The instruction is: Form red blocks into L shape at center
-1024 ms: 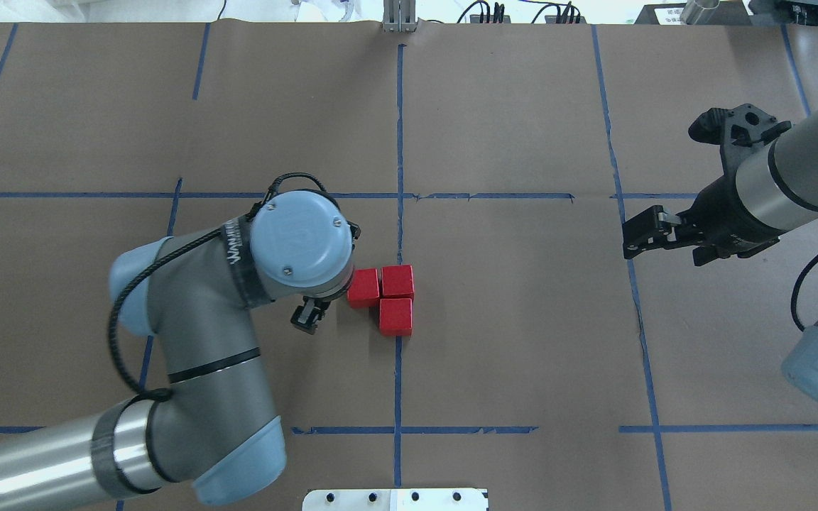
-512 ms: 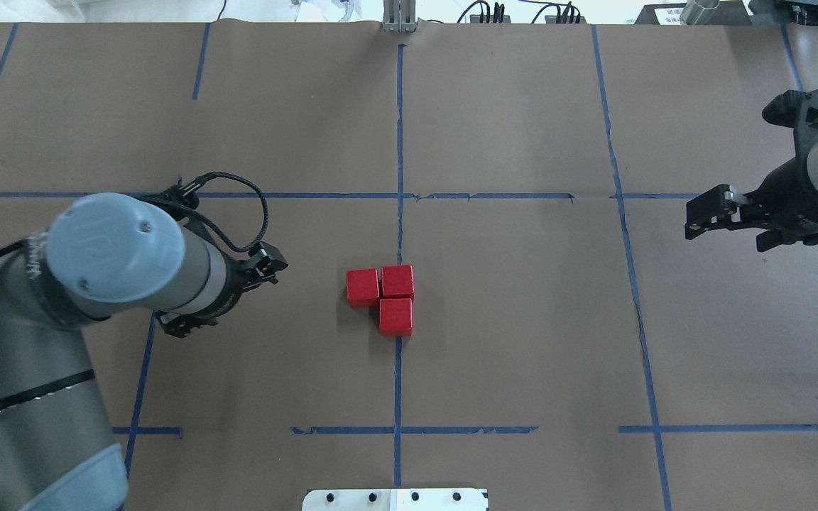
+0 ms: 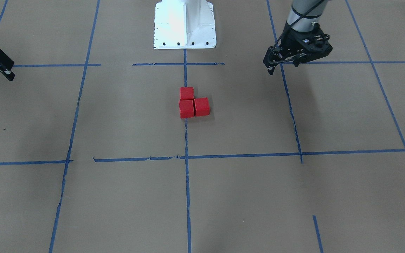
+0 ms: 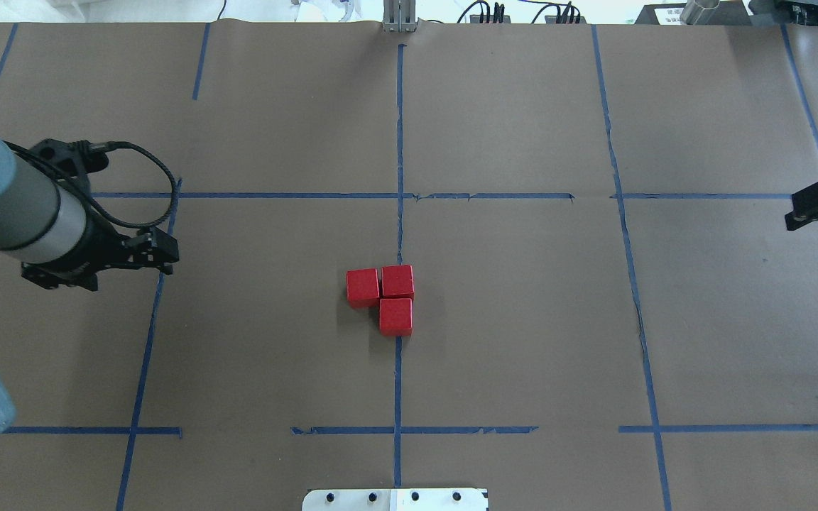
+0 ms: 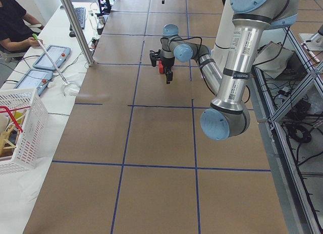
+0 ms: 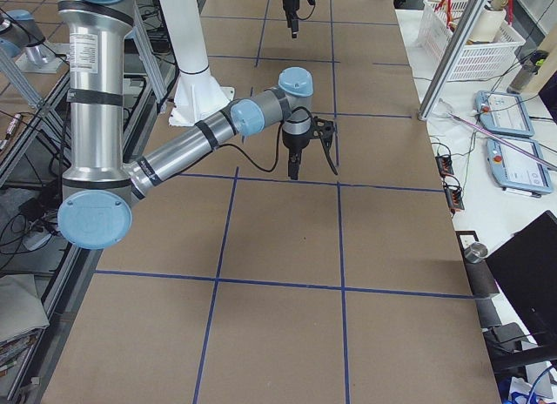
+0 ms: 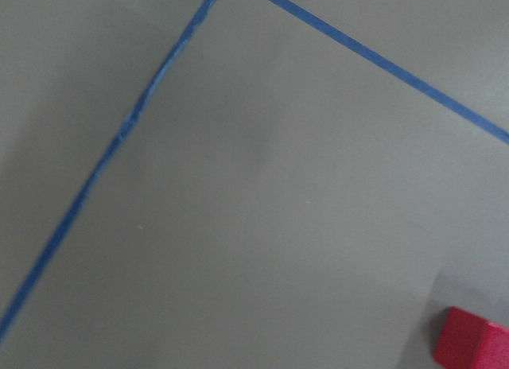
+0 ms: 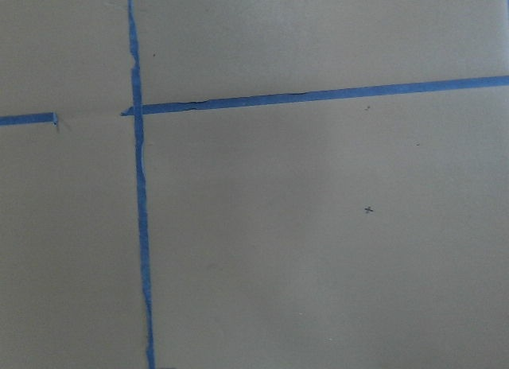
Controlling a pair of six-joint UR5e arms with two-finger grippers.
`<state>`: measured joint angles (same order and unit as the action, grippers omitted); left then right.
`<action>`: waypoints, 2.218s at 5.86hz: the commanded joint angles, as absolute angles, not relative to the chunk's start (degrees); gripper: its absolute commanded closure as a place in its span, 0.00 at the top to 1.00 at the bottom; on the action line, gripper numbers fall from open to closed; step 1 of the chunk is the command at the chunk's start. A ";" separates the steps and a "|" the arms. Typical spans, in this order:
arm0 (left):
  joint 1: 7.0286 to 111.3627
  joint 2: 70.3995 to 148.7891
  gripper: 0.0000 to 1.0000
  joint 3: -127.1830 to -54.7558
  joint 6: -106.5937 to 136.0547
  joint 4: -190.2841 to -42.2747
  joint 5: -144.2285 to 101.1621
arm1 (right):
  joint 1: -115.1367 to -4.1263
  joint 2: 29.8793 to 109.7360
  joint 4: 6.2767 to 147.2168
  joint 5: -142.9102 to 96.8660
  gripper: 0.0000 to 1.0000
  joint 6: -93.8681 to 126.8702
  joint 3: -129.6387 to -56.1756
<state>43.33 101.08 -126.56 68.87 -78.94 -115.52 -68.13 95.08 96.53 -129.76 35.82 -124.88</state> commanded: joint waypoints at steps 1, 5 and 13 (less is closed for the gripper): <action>55.40 93.65 1.00 -126.39 47.22 -78.93 -122.41 | -77.74 102.62 96.77 -132.63 1.00 19.59 -124.19; 82.65 86.49 1.00 -112.02 4.64 -78.66 -129.89 | -90.24 106.69 96.77 -132.71 1.00 -5.75 -113.84; 89.91 83.05 1.00 -104.85 -2.64 -79.55 -137.01 | -90.79 107.67 96.50 -135.00 1.00 -5.98 -113.48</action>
